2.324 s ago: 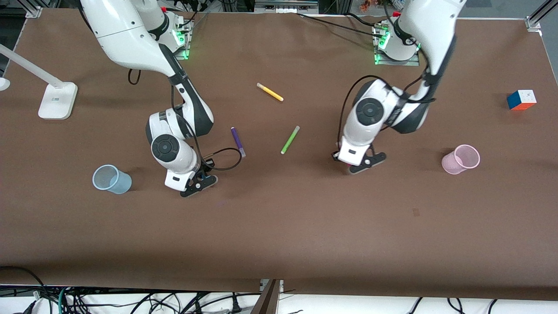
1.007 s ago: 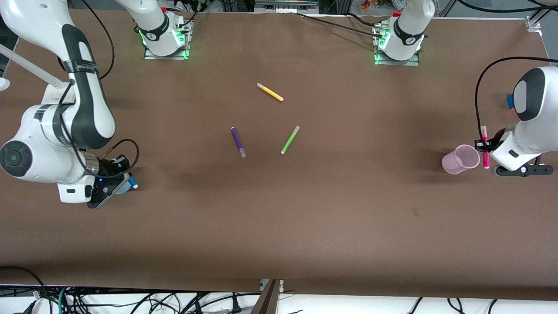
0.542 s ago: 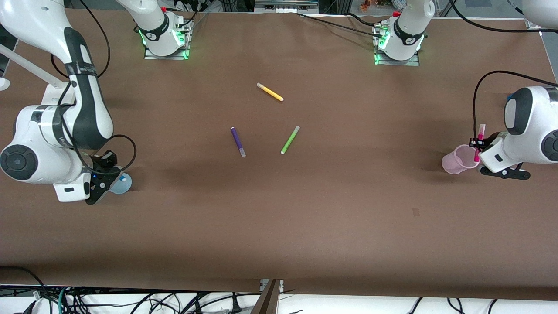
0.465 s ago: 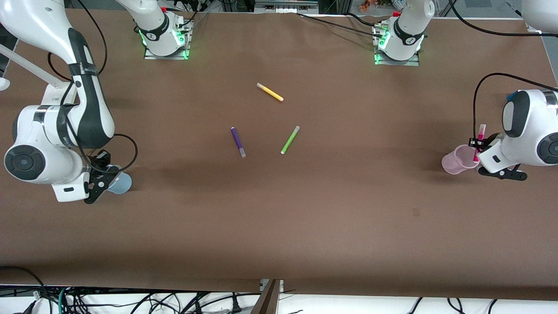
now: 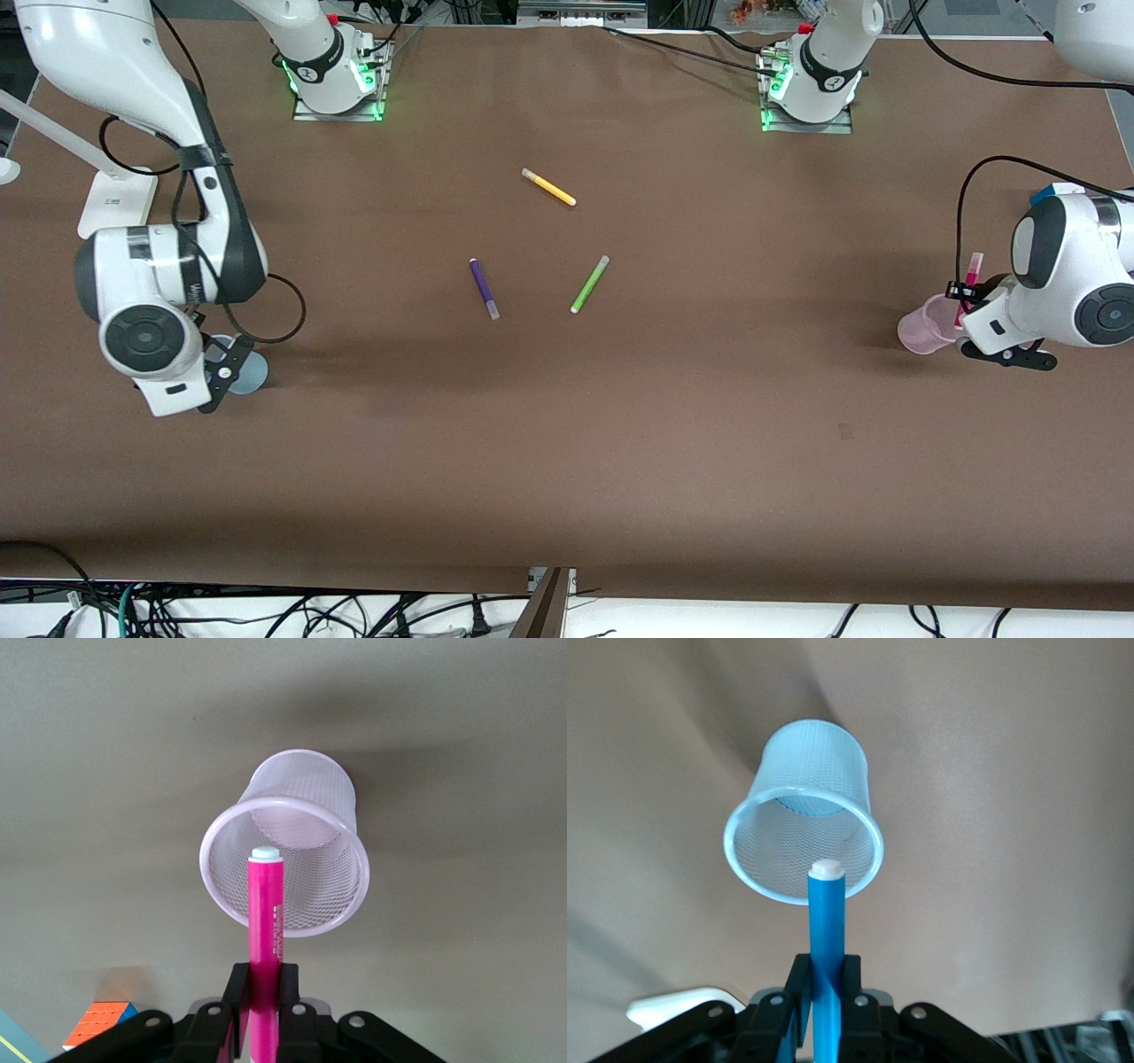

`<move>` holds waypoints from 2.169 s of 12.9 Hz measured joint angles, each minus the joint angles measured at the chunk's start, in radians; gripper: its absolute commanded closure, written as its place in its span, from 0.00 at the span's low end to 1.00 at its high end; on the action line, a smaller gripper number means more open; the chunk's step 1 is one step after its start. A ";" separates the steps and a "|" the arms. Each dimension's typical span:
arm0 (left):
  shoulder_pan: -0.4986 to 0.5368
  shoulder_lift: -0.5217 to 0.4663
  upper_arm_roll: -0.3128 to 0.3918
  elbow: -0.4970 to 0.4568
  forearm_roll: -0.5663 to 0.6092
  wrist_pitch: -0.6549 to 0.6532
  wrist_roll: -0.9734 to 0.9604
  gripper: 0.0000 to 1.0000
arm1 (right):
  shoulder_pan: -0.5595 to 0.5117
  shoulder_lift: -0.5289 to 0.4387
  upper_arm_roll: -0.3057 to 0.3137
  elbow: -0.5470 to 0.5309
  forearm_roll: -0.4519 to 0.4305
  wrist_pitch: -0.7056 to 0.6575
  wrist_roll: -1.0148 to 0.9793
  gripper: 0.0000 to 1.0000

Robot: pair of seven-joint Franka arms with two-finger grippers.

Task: Place pink and blue markers in matching cups
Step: 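Lower the markers into the cups and open both grippers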

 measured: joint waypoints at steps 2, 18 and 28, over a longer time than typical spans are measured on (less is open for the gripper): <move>-0.001 0.016 -0.003 0.003 0.008 0.000 0.000 1.00 | 0.026 0.037 0.000 -0.001 -0.065 -0.004 0.000 1.00; -0.035 0.145 -0.017 0.237 0.061 -0.171 0.076 0.00 | 0.124 0.104 -0.006 -0.055 -0.382 -0.111 0.000 1.00; -0.040 -0.049 -0.099 0.465 -0.358 -0.202 -0.096 0.00 | 0.179 0.140 -0.036 -0.070 -0.414 -0.122 0.040 0.00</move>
